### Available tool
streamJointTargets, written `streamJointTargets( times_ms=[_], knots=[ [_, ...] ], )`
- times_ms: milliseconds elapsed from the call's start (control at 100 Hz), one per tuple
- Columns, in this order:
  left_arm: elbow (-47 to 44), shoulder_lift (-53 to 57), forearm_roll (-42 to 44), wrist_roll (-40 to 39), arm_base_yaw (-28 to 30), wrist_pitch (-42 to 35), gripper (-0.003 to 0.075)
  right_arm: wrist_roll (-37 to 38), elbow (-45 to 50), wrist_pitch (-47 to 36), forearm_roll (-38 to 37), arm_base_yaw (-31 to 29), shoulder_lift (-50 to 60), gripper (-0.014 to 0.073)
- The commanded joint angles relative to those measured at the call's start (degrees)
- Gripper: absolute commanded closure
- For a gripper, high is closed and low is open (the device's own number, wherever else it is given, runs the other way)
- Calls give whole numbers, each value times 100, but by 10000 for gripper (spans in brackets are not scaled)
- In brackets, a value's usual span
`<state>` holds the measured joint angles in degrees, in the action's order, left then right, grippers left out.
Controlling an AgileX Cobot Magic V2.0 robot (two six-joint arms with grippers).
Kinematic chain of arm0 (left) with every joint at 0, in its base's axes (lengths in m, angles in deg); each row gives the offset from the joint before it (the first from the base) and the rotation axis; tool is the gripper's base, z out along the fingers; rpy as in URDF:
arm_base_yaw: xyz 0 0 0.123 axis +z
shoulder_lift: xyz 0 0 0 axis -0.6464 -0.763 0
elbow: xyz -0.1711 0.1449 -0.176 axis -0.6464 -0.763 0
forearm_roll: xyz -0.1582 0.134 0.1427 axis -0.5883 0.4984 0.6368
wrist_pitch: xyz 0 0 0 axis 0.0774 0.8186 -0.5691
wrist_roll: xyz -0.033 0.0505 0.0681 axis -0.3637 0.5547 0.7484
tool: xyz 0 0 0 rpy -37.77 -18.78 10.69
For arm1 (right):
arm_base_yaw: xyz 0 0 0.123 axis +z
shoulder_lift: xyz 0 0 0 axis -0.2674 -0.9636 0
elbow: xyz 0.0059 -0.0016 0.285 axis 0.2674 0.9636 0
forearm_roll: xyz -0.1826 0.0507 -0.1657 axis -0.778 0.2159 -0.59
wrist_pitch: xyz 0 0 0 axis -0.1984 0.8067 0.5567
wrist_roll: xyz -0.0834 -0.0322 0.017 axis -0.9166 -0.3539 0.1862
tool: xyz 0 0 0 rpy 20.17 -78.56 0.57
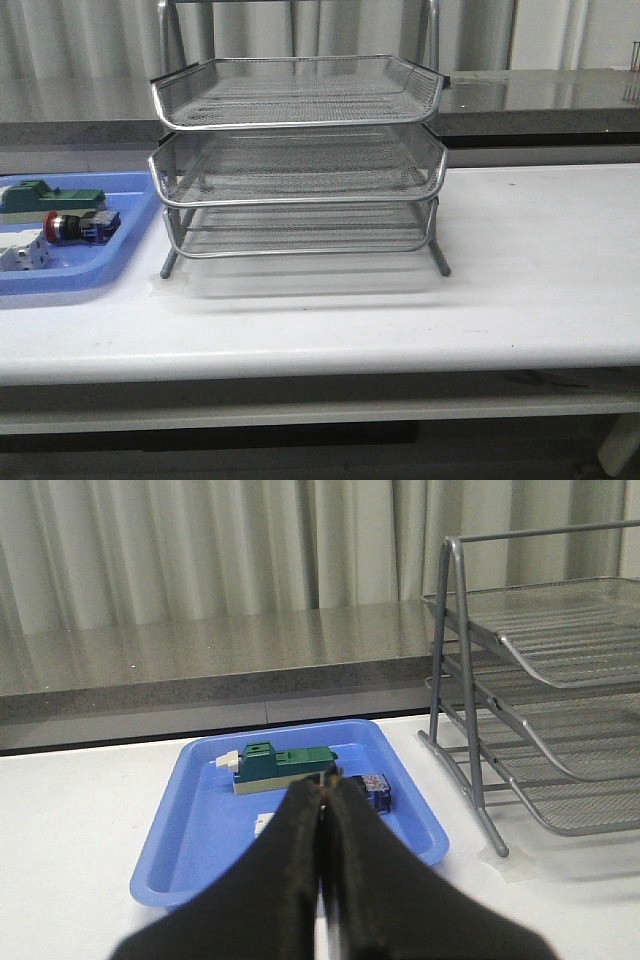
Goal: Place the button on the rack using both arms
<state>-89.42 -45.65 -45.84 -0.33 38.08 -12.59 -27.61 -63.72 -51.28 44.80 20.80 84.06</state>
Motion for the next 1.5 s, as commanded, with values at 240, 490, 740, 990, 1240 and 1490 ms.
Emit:
streamJointTargets(
  times_ms=[240,490,740,990,1240,1490],
  knots=[
    [-311,182,-31,-45,-3,-453,741,-15,-118,-479,-56,-35,112,651],
    [-311,182,-31,-45,-3,-453,741,-15,-118,-479,-56,-35,112,651],
    [-311,182,-31,-45,-3,-453,741,-15,-118,-562,-56,-35,112,651],
    [-311,182,-31,-45,-3,-453,741,-9,-297,-492,91,-27,110,651],
    [-311,182,-31,-45,-3,-453,741,-9,-1085,130,419,-27,-370,651],
    [-311,182,-31,-45,-3,-453,741,-9,-2291,838,676,-27,-1635,651]
  ],
)
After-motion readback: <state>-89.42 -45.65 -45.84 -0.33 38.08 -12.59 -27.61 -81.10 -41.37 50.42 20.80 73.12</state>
